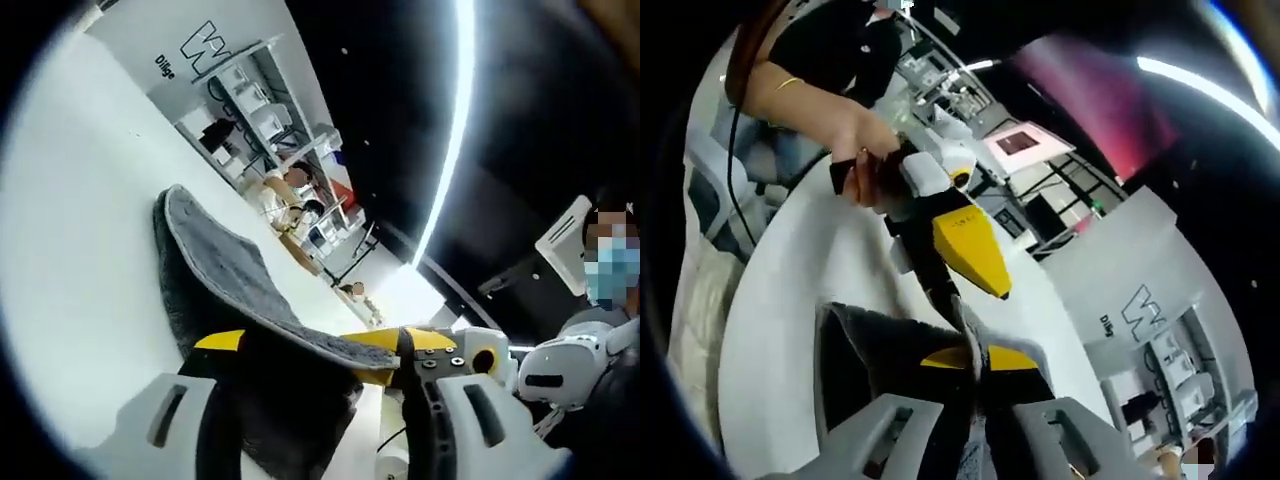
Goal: Open the folded towel by lifting each exposed corner and separating the folded layers until the towel lies flat within the target outline without major curled edges
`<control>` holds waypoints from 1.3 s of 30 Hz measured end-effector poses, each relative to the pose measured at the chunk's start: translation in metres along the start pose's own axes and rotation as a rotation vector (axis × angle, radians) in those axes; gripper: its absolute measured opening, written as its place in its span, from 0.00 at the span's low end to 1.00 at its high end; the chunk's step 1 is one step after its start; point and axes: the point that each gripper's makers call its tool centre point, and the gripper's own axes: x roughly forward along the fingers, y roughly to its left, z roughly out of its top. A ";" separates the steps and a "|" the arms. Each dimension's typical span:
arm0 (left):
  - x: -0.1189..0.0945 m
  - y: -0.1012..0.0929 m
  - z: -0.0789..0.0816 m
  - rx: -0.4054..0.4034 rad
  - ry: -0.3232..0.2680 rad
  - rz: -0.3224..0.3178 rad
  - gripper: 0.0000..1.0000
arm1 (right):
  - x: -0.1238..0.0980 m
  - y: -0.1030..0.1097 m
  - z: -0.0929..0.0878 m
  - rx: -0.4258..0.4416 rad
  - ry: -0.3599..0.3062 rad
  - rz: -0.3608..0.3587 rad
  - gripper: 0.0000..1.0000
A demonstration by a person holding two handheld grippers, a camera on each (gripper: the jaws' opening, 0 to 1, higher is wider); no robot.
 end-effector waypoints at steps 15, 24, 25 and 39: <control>0.017 0.031 0.007 0.038 0.073 0.075 0.51 | 0.001 0.007 0.003 -0.046 0.002 0.020 0.00; 0.028 0.061 0.021 0.046 0.091 0.142 0.42 | 0.001 0.010 0.005 -0.056 0.001 0.026 0.00; 0.030 0.064 0.022 0.056 0.091 0.141 0.42 | 0.001 0.010 0.005 -0.058 0.001 0.026 0.00; 0.050 0.097 0.053 0.122 0.088 0.190 0.31 | -0.002 0.009 0.008 -0.062 -0.009 0.028 0.00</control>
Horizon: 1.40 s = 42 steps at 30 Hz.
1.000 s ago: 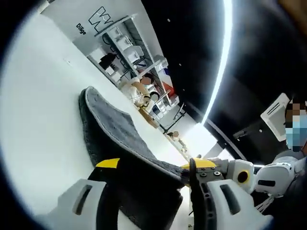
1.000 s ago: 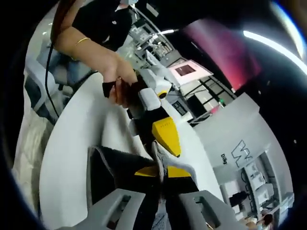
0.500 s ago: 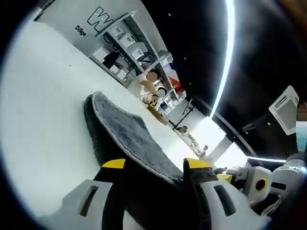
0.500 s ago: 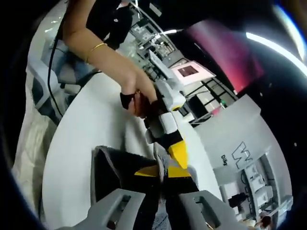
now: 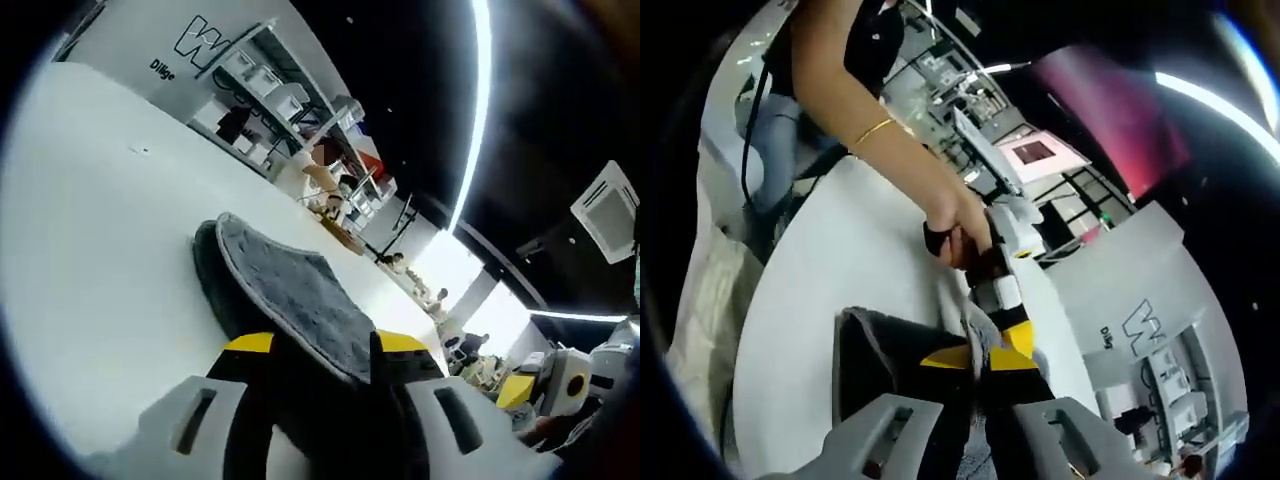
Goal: Open the folded towel by lifting each exposed corner and separating the folded layers until the towel lies flat within the target outline without major curled edges
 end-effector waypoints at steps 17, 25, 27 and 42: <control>0.026 0.013 0.017 0.062 0.029 0.038 0.25 | 0.000 -0.001 0.002 0.018 -0.014 0.001 0.00; 0.033 0.029 0.022 0.068 0.031 0.081 0.22 | 0.000 0.000 0.003 0.018 -0.014 0.006 0.00; 0.034 0.033 0.027 0.069 0.021 0.093 0.21 | -0.001 -0.001 0.003 0.018 -0.014 0.004 0.00; 0.051 0.044 0.044 0.099 -0.007 0.121 0.03 | -0.005 -0.005 0.001 0.032 -0.018 -0.009 0.00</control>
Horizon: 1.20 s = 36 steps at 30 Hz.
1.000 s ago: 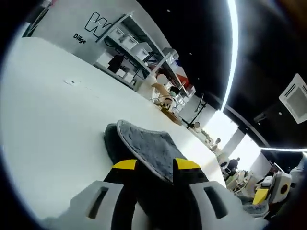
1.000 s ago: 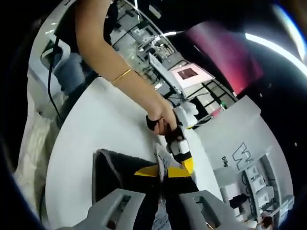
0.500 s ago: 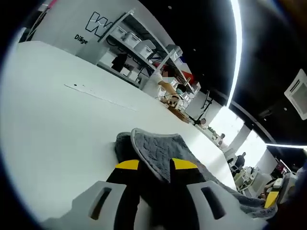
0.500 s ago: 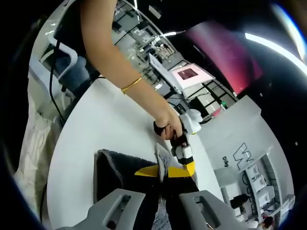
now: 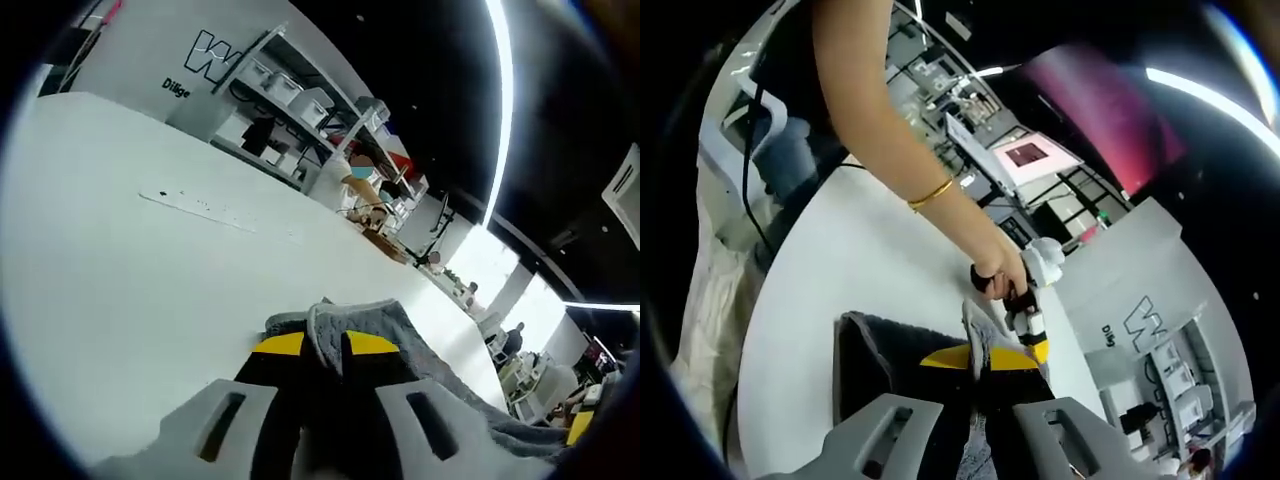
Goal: Open the folded towel by lifting each exposed corner and separating the folded layers until the towel lies flat within the target outline without major curled edges
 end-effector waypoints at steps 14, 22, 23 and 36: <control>0.001 -0.005 0.008 0.007 -0.013 0.003 0.01 | -0.005 -0.005 -0.002 0.013 0.002 -0.013 0.00; 0.006 -0.024 0.028 0.005 -0.052 -0.018 0.01 | -0.016 -0.017 -0.005 0.022 0.006 -0.051 0.00; 0.008 -0.028 0.032 0.012 -0.055 -0.024 0.01 | -0.017 -0.020 -0.007 0.024 0.009 -0.058 0.00; 0.023 -0.061 0.060 0.075 -0.086 -0.069 0.01 | -0.046 -0.052 -0.026 0.041 0.044 -0.147 0.00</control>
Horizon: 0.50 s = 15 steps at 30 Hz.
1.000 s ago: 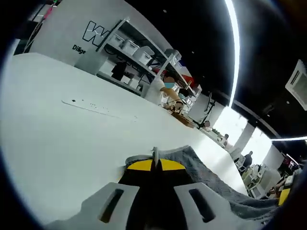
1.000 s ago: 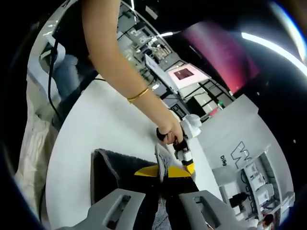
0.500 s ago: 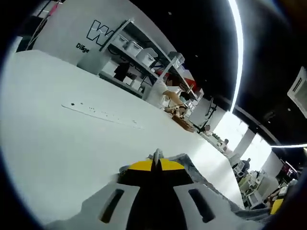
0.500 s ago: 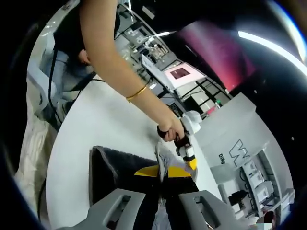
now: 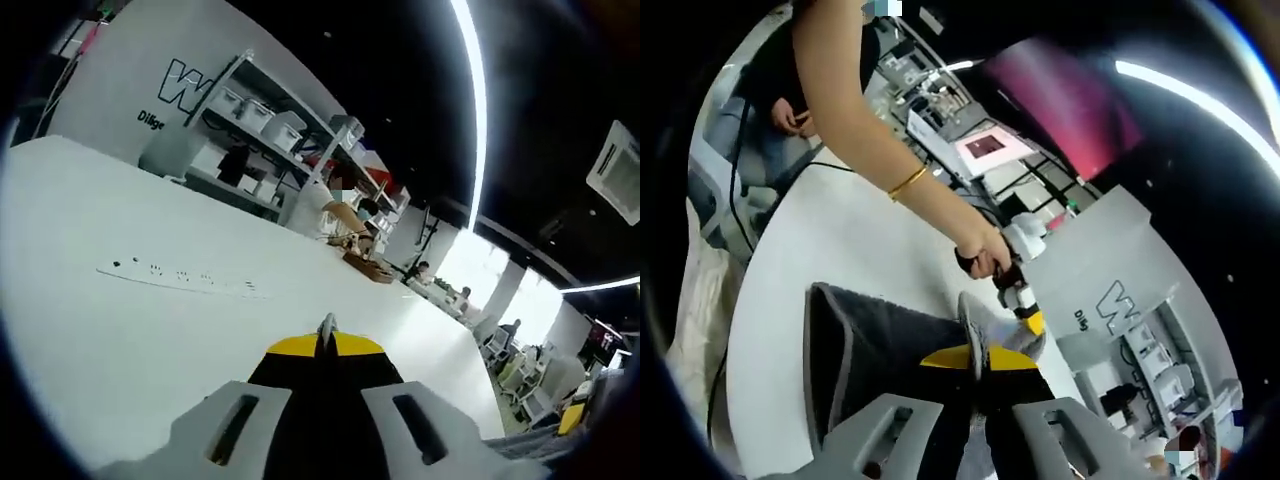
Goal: Open the folded towel by lifting each exposed corner and separating the folded layers until the towel lies flat within the target outline without major curled edges
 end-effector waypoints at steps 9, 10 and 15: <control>0.033 -0.019 0.018 0.086 0.027 -0.044 0.01 | -0.024 -0.029 -0.021 0.034 0.030 -0.066 0.00; 0.036 -0.021 0.020 0.091 0.030 -0.051 0.01 | -0.026 -0.032 -0.022 0.036 0.033 -0.075 0.00; 0.055 -0.028 0.028 0.124 0.047 -0.073 0.01 | -0.040 -0.046 -0.027 0.080 0.026 -0.118 0.00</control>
